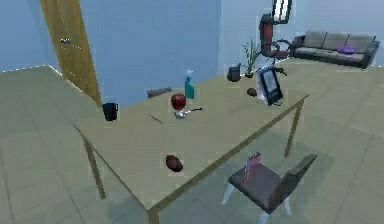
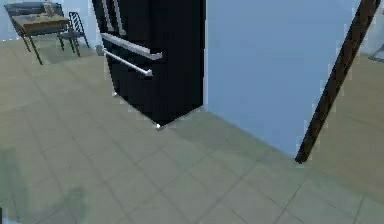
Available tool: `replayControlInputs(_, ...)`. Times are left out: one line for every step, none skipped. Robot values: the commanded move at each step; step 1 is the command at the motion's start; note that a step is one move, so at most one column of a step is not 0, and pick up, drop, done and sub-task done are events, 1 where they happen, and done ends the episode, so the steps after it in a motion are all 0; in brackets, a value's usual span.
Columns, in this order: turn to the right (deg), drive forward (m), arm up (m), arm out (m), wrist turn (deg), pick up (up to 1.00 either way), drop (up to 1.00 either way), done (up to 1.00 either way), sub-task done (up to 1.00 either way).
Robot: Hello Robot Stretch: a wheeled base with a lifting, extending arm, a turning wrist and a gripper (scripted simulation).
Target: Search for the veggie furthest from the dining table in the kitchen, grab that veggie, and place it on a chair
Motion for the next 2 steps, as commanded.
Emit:
replayControlInputs(45.0,0.0,0.0,0.0,0.0,0.0,0.0,0.0,0.0)
replayControlInputs(21.0,0.0,0.0,0.0,0.0,0.0,0.0,0.0,0.0)
